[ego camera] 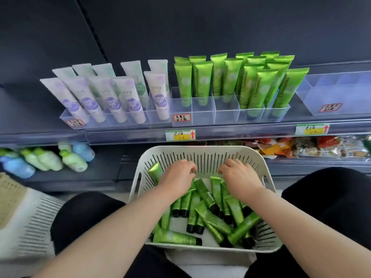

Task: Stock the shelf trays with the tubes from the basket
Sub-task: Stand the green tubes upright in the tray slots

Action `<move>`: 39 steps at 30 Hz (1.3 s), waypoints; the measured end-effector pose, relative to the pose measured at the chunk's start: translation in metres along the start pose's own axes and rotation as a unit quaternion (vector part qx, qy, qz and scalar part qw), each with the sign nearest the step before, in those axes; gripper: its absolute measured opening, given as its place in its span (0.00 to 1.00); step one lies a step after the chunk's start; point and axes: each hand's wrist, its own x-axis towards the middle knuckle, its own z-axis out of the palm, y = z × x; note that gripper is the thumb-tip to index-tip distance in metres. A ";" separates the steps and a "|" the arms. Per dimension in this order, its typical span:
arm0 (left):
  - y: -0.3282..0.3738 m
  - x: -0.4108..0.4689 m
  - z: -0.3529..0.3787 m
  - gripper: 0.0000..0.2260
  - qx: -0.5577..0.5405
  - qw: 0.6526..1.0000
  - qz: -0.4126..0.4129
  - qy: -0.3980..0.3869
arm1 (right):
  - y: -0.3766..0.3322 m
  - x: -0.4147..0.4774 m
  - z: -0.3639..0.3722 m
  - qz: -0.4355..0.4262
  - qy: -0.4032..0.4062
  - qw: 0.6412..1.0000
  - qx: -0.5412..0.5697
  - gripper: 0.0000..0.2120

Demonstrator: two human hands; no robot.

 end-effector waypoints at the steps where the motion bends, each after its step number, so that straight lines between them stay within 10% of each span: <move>1: -0.007 -0.007 0.010 0.09 -0.004 1.000 -0.008 -0.011 | 0.000 -0.002 0.006 0.005 -0.025 1.000 -0.010 0.19; 8: -0.040 -0.037 0.065 0.10 -0.013 0.993 -0.055 -0.106 | 0.007 -0.024 0.039 -0.013 -0.289 0.956 -0.056 0.15; 17: -0.039 -0.029 0.075 0.10 -0.027 0.991 -0.054 -0.123 | 0.002 -0.031 0.040 -0.068 -0.403 0.876 -0.256 0.15; 27: -0.009 -0.005 0.086 0.06 0.029 0.969 -0.080 -0.233 | 0.022 -0.026 0.008 -0.015 -0.242 0.969 0.053 0.11; 39: 0.032 0.008 0.118 0.07 0.045 0.925 -0.232 -0.296 | 0.035 -0.017 0.027 0.050 -0.101 0.973 0.201 0.23</move>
